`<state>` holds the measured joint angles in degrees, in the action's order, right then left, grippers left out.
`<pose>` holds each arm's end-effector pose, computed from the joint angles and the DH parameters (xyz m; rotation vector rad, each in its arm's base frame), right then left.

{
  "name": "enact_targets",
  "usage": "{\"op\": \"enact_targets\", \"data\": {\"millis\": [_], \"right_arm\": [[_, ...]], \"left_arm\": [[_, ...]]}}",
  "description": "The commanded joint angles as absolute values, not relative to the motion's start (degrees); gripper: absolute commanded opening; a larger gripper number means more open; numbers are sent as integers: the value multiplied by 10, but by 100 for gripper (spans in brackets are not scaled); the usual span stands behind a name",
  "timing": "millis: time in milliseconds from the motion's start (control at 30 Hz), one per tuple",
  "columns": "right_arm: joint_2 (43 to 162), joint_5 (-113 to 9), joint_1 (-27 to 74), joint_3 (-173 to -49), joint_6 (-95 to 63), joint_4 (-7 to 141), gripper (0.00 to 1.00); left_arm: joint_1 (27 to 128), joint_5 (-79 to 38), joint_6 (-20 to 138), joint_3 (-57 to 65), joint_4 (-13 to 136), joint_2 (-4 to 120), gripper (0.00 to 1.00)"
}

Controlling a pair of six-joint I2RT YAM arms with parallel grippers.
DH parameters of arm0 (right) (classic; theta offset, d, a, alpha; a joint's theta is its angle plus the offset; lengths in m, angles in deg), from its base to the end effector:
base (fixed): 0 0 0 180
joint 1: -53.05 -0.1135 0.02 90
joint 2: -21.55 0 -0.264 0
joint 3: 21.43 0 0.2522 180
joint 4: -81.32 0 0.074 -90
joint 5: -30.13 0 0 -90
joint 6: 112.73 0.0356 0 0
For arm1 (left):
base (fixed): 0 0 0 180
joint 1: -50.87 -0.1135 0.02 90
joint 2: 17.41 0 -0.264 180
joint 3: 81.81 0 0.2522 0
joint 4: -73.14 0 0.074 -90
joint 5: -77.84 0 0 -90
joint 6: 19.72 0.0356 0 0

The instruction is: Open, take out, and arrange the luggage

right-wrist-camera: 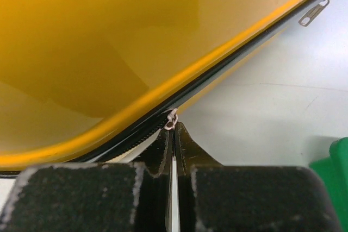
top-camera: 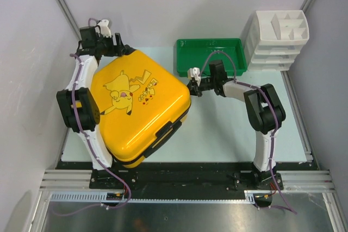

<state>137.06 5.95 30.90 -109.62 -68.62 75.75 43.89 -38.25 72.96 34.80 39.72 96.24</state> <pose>0.3880 0.1930 0.1879 -1.5244 1.1312 0.9335 0.4675 0.0415 0.3146 0.1943 2.0551 -0.3739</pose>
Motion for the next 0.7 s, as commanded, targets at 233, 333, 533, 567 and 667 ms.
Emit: {"op": "enact_targets", "data": {"millis": [233,333,533,567,667], "right_arm": [[1399,17,280,-1132,-504,1033,0],[1400,4,284,-1132,-483,1055,0],[1414,18,259,-1132,-447,1135,0],[1417,21,253,-1132,-443,1146,0],[1434,27,244,-1132,-420,1205,0]], "left_arm": [[541,-490,785,355,226,1019,82],[545,-489,792,345,220,1012,82],[577,-478,817,309,213,1012,79],[582,-478,818,307,212,1017,78],[596,-479,816,304,210,1024,75]]}}
